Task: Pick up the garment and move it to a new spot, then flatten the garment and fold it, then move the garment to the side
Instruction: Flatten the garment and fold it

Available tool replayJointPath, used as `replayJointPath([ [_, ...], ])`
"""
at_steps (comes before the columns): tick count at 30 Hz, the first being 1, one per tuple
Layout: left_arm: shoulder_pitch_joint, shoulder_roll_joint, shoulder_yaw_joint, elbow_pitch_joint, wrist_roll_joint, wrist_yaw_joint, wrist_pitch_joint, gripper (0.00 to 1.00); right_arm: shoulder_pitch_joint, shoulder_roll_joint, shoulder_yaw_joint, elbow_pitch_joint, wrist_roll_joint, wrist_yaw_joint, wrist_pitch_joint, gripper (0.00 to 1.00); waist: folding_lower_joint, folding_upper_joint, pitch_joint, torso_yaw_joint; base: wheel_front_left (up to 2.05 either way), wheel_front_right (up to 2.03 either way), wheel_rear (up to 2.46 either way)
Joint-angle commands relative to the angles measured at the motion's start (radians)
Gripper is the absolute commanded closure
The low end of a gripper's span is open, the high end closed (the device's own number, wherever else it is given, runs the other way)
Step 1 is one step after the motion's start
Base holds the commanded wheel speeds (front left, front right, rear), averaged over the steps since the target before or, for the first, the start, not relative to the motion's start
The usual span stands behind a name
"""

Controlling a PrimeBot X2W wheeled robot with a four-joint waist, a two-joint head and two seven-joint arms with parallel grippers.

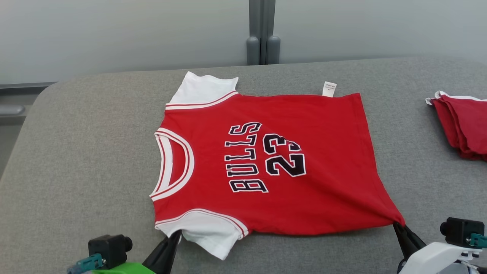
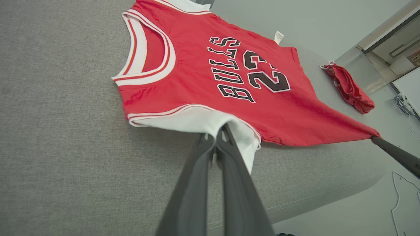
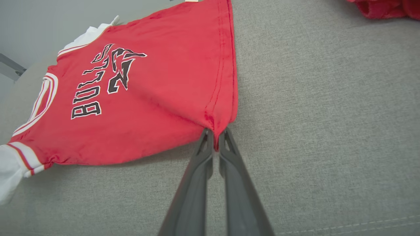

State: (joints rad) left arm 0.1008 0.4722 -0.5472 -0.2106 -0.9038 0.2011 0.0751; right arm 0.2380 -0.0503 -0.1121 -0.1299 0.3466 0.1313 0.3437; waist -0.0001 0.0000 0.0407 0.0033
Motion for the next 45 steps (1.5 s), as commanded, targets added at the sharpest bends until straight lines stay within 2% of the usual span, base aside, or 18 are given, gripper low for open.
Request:
replayJointPath([
  [1,-0.028,0.004,0.003,0.001,0.013,-0.008,0.003,1.00,-0.021,-0.001,0.003,0.010,-0.003,-0.001,0.005,1.00,0.0001,0.0000,0.003,0.001,0.00,0.00,0.00],
  [7,-0.066,0.013,0.007,0.008,0.019,-0.010,0.017,1.00,-0.073,-0.001,0.018,0.052,-0.029,-0.001,0.031,1.00,0.0001,0.0000,0.024,0.003,0.00,0.00,0.00],
  [14,-0.168,0.000,0.010,0.056,0.041,-0.039,0.012,1.00,-0.150,-0.001,0.009,0.105,-0.035,-0.001,0.051,1.00,0.0001,0.0000,0.067,0.006,0.00,0.00,0.00],
  [29,-0.603,-0.078,-0.028,0.392,0.130,-0.157,0.053,1.00,-0.447,-0.001,-0.006,0.193,-0.080,-0.001,0.110,1.00,0.0001,0.0000,0.213,-0.020,0.00,0.00,0.00],
  [37,-0.721,-0.103,-0.025,0.552,0.138,-0.188,0.042,1.00,-0.569,-0.001,0.014,0.272,-0.109,-0.001,0.119,1.00,0.0001,0.0000,0.256,-0.046,0.00,0.00,0.00],
  [44,-0.764,-0.121,-0.021,0.636,0.142,-0.195,0.017,1.00,-0.639,-0.008,0.030,0.350,-0.135,-0.001,0.100,1.00,0.0001,0.0000,0.273,-0.050,0.00,0.00,0.00],
  [45,-0.767,-0.124,-0.023,0.644,0.143,-0.196,0.013,1.00,-0.645,-0.009,0.032,0.360,-0.137,-0.001,0.099,0.78,0.0001,0.0000,0.274,-0.049,0.00,0.00,0.00],
])
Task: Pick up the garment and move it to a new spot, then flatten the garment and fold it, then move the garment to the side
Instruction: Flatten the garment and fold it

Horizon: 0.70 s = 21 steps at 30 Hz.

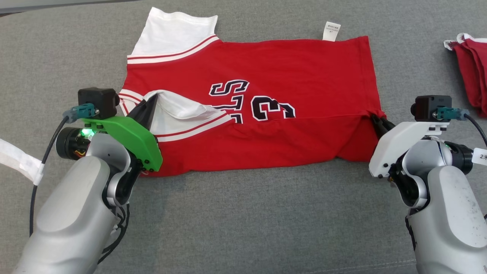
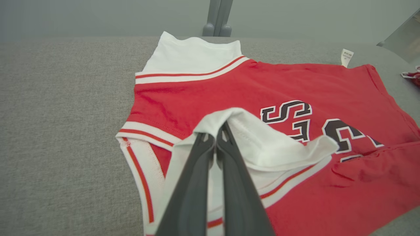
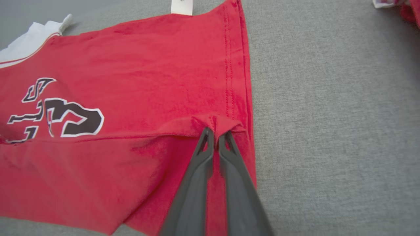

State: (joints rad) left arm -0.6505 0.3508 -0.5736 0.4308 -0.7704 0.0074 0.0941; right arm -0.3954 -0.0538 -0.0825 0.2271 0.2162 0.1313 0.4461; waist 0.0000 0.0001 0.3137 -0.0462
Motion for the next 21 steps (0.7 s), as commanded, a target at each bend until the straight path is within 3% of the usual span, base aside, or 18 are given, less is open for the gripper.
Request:
replayJointPath([
  [1,-0.017,-0.005,0.002,0.009,0.010,-0.003,-0.009,1.00,-0.016,-0.007,0.005,0.010,-0.009,-0.001,-0.005,0.52,0.0000,-0.0001,0.001,0.001,0.00,0.00,0.00],
  [2,-0.019,-0.008,0.003,0.015,0.010,0.000,-0.014,0.78,-0.020,-0.007,0.009,0.018,-0.010,-0.001,-0.006,0.00,0.0000,-0.0001,0.001,0.002,0.00,0.00,0.00],
  [3,-0.020,-0.009,0.002,0.018,0.011,0.002,-0.015,0.42,-0.023,-0.008,0.013,0.021,-0.010,-0.001,-0.005,0.00,0.0000,-0.0001,0.001,0.004,0.00,0.00,0.00],
  [4,-0.023,-0.009,0.000,0.019,0.015,0.001,-0.023,0.00,-0.026,-0.010,0.014,0.022,-0.009,-0.001,-0.010,0.00,0.0000,-0.0001,0.000,0.005,0.00,0.00,0.00],
  [14,0.000,0.021,0.023,-0.042,0.020,0.007,-0.096,0.00,0.013,-0.029,-0.007,-0.065,-0.015,-0.001,-0.029,0.00,0.0000,-0.0001,-0.038,0.014,0.00,0.00,0.00],
  [21,0.111,0.123,0.059,-0.196,-0.024,0.053,-0.018,0.00,0.104,-0.072,-0.019,-0.213,-0.019,-0.001,0.003,0.00,0.0000,-0.0001,-0.094,0.022,0.00,0.00,0.00],
])
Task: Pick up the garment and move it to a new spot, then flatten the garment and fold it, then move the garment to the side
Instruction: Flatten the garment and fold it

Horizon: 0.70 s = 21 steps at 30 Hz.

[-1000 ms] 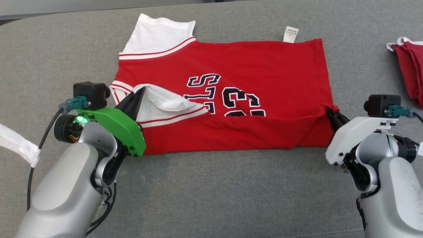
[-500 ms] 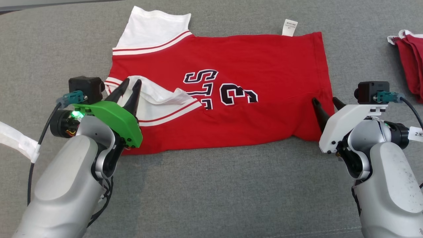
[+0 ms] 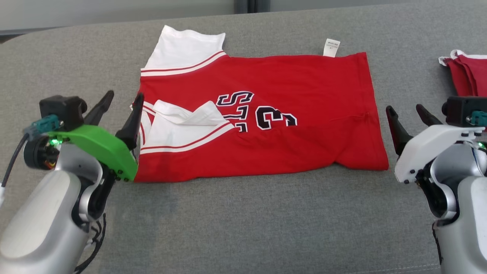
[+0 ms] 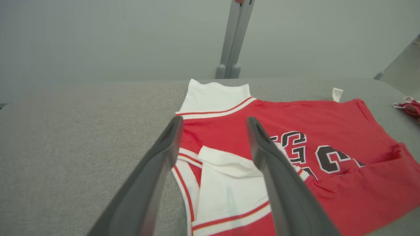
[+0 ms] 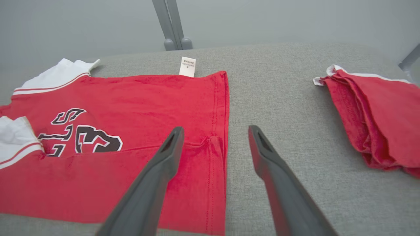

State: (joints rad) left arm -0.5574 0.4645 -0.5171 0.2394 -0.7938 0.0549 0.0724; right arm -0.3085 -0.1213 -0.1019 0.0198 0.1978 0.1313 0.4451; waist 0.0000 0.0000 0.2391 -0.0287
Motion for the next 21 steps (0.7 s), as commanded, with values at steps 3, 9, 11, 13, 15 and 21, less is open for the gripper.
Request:
replayJointPath([
  [3,0.093,0.043,0.001,-0.070,-0.037,0.034,0.071,0.00,0.075,-0.016,0.007,-0.059,0.001,-0.001,0.029,0.00,0.0000,0.0000,-0.039,0.010,0.00,0.00,0.00],
  [9,0.241,0.050,-0.003,-0.148,-0.130,0.100,0.178,0.00,0.182,-0.017,0.015,-0.130,0.016,-0.001,0.062,0.00,0.0000,0.0000,-0.054,0.013,0.00,0.00,0.00],
  [11,0.268,0.037,-0.003,-0.150,-0.152,0.119,0.194,0.00,0.205,-0.012,0.022,-0.143,0.018,-0.001,0.070,0.00,0.0000,0.0000,-0.053,0.009,0.00,0.00,0.00],
  [13,0.287,0.030,-0.001,-0.137,-0.170,0.137,0.205,0.00,0.218,-0.009,0.030,-0.152,0.023,-0.001,0.078,0.00,0.0000,0.0000,-0.047,0.002,0.00,0.00,0.00],
  [15,0.292,0.022,0.005,-0.121,-0.181,0.147,0.206,0.00,0.220,-0.007,0.039,-0.157,0.025,-0.001,0.079,0.00,0.0000,0.0000,-0.041,-0.006,0.00,0.00,0.00],
  [21,0.265,-0.006,0.032,-0.038,-0.211,0.175,0.207,0.00,0.200,-0.015,0.062,-0.147,0.030,-0.001,0.072,0.00,0.0000,0.0000,-0.025,-0.032,0.00,0.00,0.00],
])
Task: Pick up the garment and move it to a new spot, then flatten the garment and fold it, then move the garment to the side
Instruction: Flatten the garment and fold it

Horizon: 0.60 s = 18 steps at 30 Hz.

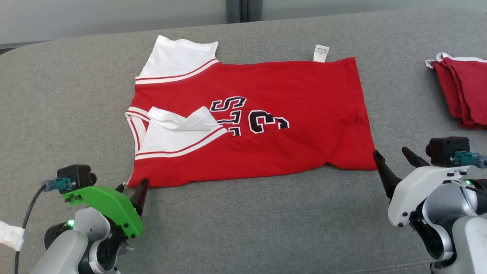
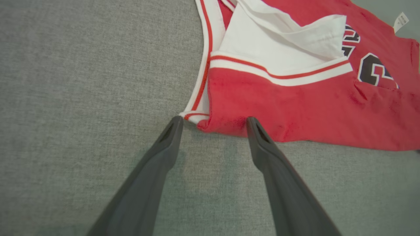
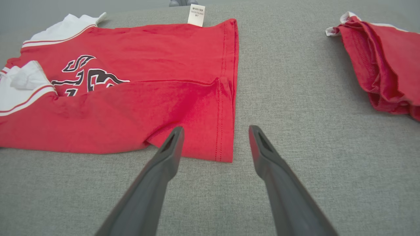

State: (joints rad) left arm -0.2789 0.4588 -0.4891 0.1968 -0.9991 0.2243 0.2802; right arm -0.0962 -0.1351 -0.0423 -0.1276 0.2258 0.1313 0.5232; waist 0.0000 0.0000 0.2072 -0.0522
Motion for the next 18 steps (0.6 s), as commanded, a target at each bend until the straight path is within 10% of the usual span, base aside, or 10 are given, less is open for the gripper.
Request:
replayJointPath([
  [1,-0.018,-0.005,0.011,0.023,-0.014,0.011,0.002,0.00,-0.017,-0.001,0.009,0.003,0.003,-0.001,-0.007,0.00,0.0000,0.0000,0.010,-0.014,0.00,0.00,0.00],
  [7,-0.030,-0.035,0.041,0.091,-0.044,0.021,-0.015,0.00,-0.033,-0.005,0.029,0.036,0.002,-0.001,-0.013,0.00,0.0000,0.0000,0.014,-0.027,0.00,0.00,0.00],
  [11,-0.035,-0.048,0.029,0.111,-0.046,0.007,-0.009,1.00,-0.038,-0.004,0.033,0.081,0.005,-0.001,-0.010,0.00,0.0000,0.0000,0.011,-0.027,0.00,0.00,0.00],
  [18,-0.029,-0.046,0.026,0.090,-0.050,-0.014,-0.022,1.00,-0.080,0.012,0.006,0.206,0.004,-0.001,-0.026,0.00,0.0000,0.0000,0.008,-0.009,0.00,0.00,0.00],
])
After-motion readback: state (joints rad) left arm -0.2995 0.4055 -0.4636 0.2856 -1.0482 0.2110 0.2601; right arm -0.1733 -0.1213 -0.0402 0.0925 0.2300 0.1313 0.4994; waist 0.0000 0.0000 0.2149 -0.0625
